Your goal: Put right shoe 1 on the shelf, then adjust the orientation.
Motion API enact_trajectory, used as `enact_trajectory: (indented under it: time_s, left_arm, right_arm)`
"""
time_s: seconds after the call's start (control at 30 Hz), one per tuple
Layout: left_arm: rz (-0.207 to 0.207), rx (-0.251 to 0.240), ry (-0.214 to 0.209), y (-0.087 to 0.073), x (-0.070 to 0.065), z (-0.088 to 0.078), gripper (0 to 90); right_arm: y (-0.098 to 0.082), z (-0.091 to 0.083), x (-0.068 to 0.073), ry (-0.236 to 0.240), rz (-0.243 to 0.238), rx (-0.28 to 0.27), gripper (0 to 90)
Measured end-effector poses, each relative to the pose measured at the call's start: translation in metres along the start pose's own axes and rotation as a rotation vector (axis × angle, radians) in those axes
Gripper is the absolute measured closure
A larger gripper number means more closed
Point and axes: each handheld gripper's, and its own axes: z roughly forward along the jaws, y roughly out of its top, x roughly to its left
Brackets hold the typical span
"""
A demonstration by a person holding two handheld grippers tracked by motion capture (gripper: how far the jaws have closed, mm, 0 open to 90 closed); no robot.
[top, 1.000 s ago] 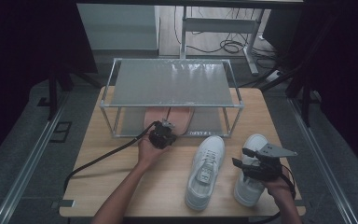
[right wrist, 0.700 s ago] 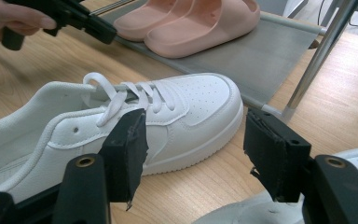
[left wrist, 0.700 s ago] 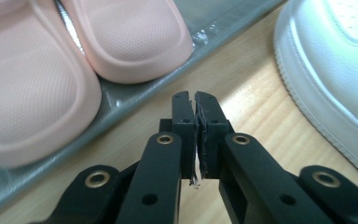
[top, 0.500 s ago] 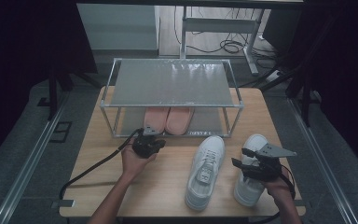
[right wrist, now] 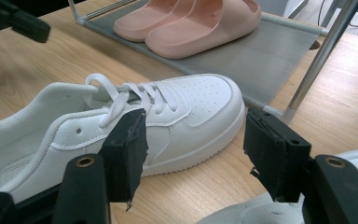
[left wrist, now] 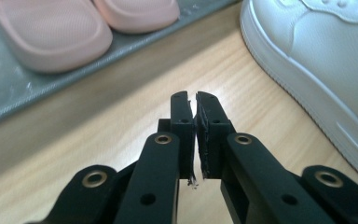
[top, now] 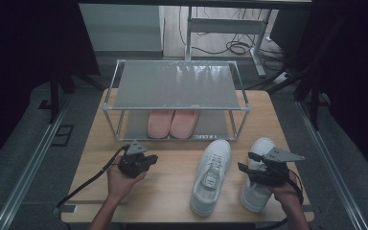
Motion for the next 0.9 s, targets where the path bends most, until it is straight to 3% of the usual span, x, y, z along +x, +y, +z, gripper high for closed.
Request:
enact_trajectory:
  time_s: [0.23, 0.47, 0.9]
  left_arm:
    - [-0.018, 0.015, 0.004, -0.019, 0.0, -0.013, 81.0]
    - [-0.033, 0.036, 0.009, -0.029, -0.002, -0.02, 63.2]
    - [-0.041, 0.046, -0.016, -0.032, -0.002, -0.02, 49.4]
  right_arm:
    - [0.0, 0.001, 0.002, 0.003, -0.001, 0.006, 39.7]
    - [0.0, 0.001, 0.002, 0.002, -0.004, 0.007, 39.7]
    - [0.0, 0.002, 0.001, -0.004, -0.008, 0.014, 39.7]
